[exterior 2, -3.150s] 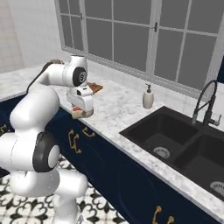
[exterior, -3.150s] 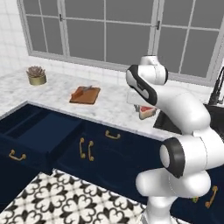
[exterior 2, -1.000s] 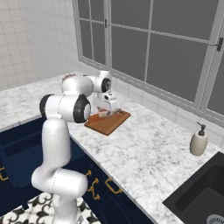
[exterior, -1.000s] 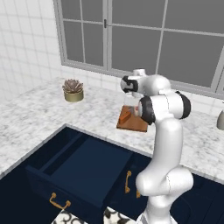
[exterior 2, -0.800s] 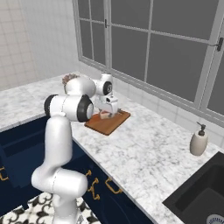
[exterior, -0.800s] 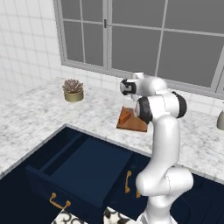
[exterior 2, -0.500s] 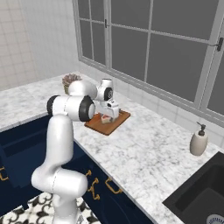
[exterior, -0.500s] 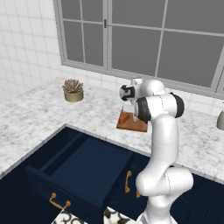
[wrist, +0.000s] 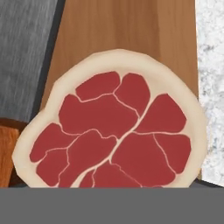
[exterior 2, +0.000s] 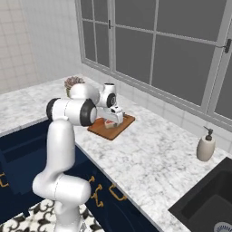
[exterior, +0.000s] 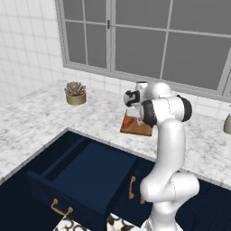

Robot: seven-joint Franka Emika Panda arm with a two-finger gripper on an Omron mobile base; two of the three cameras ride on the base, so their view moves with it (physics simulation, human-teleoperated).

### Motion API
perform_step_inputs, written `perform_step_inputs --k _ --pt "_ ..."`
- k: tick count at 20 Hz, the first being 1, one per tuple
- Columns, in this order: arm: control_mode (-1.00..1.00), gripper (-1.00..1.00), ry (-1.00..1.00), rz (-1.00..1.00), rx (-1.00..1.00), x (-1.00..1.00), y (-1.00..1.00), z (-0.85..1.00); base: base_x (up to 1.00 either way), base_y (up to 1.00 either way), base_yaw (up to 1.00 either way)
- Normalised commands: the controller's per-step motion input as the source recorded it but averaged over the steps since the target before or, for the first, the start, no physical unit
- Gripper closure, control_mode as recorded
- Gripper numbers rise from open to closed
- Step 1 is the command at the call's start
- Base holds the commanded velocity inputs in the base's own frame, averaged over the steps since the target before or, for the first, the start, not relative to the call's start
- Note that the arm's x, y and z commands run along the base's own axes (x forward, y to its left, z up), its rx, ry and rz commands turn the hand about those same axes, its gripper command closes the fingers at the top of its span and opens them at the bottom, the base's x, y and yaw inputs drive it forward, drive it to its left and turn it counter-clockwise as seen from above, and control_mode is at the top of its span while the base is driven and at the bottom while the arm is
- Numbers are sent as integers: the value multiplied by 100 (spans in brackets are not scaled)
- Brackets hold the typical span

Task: Pick up the knife from the drawer and place it on the cutting board. Then place the meat from the plate to the cutting board.

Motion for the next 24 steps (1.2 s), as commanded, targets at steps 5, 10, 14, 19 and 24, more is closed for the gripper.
perform_step_inputs --k 5,10,14,19,24 --pt "-100 -100 -3 0 0 -46 0 57 0 0 0" --pt "-100 -100 0 0 0 -82 -3 96 0 0 0" --pt "-100 -100 0 -1 0 -100 -8 88 0 0 0" --pt "-100 -100 0 0 0 -100 -23 98 0 0 0" --pt "-100 -100 0 0 0 -100 -23 98 0 0 0"
